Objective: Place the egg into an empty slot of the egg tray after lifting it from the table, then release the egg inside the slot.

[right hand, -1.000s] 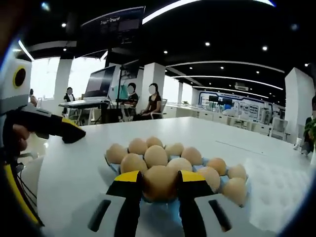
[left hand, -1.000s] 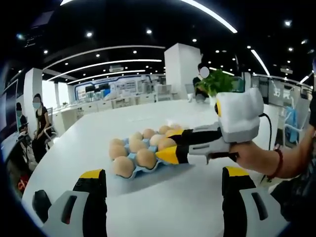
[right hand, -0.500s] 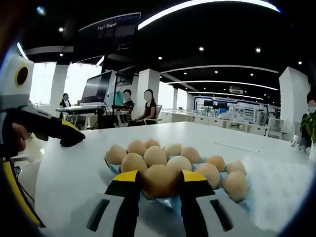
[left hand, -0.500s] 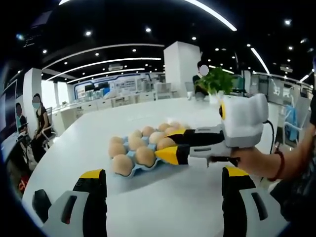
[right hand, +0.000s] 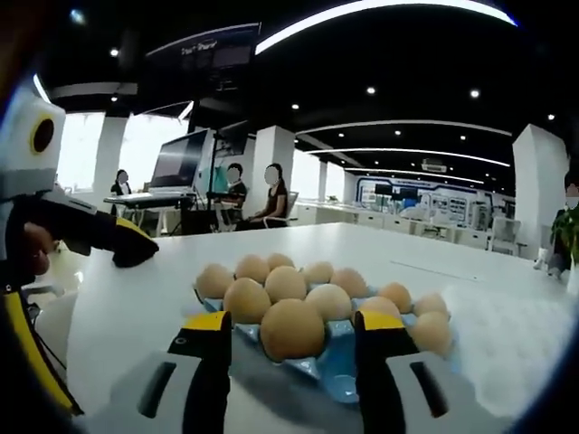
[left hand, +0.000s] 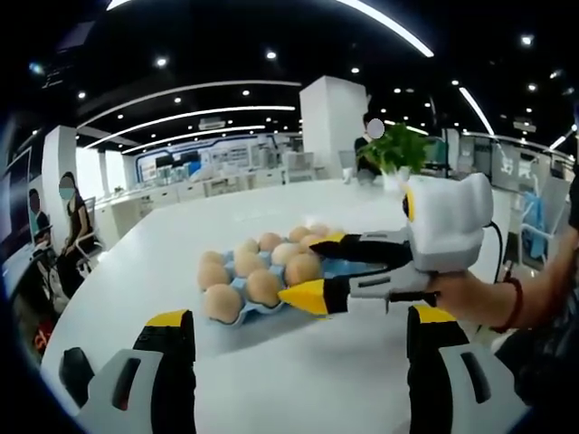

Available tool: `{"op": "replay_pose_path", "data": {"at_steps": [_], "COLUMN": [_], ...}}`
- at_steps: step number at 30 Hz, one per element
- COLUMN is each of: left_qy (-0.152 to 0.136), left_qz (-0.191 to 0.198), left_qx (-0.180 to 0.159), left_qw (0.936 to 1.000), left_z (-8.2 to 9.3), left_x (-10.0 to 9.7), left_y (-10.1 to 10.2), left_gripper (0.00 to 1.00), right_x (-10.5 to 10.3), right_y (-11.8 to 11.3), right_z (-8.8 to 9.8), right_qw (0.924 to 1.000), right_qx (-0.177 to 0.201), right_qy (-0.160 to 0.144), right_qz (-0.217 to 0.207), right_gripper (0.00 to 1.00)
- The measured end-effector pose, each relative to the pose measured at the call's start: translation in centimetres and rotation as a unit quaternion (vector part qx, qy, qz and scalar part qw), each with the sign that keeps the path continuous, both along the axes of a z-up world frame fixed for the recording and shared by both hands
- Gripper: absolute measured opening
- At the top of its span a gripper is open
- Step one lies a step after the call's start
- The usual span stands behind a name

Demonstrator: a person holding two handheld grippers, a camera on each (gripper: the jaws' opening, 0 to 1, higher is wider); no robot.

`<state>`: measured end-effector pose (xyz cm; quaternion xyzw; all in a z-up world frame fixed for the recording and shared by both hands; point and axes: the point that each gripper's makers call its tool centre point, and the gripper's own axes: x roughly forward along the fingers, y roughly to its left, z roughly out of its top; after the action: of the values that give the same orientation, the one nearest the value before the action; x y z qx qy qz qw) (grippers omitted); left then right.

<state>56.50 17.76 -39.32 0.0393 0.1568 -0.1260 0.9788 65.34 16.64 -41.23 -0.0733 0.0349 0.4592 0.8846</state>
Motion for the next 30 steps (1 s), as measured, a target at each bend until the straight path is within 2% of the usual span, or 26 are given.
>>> {"op": "replay_pose_path", "data": {"at_steps": [3, 7, 15, 23, 27, 30], "left_qy": [-0.003, -0.004, -0.006, -0.005, -0.009, -0.009], "left_qz": [0.002, 0.002, -0.003, -0.002, -0.005, -0.006], "left_qx": [-0.003, -0.001, -0.002, -0.001, 0.0, 0.001], "left_qw": [1.0, 1.0, 1.0, 1.0, 1.0, 0.9999], "left_z": [0.2, 0.3, 0.4, 0.3, 0.5, 0.5], "left_x": [0.0, 0.0, 0.0, 0.1, 0.1, 0.0], "left_y": [0.0, 0.0, -0.5, -0.7, -0.9, -1.0], "left_gripper": [1.0, 1.0, 1.0, 1.0, 1.0, 1.0], "right_x": [-0.4, -0.7, 0.2, 1.0, 1.3, 1.5], "right_y": [0.1, 0.0, -1.0, -2.1, -2.7, -3.0], "right_z": [0.0, 0.9, 1.8, 1.5, 1.3, 1.2], "right_qw": [0.9999, 0.9998, 0.9998, 0.9998, 0.9993, 0.9993], "right_qx": [-0.003, 0.011, 0.021, 0.011, 0.016, 0.011], "right_qy": [0.002, 0.0, 0.005, 0.014, 0.034, 0.034], "right_qz": [0.009, 0.016, 0.001, -0.007, -0.007, -0.007], "right_gripper": [0.67, 0.68, 0.75, 0.81, 0.84, 0.84]}}
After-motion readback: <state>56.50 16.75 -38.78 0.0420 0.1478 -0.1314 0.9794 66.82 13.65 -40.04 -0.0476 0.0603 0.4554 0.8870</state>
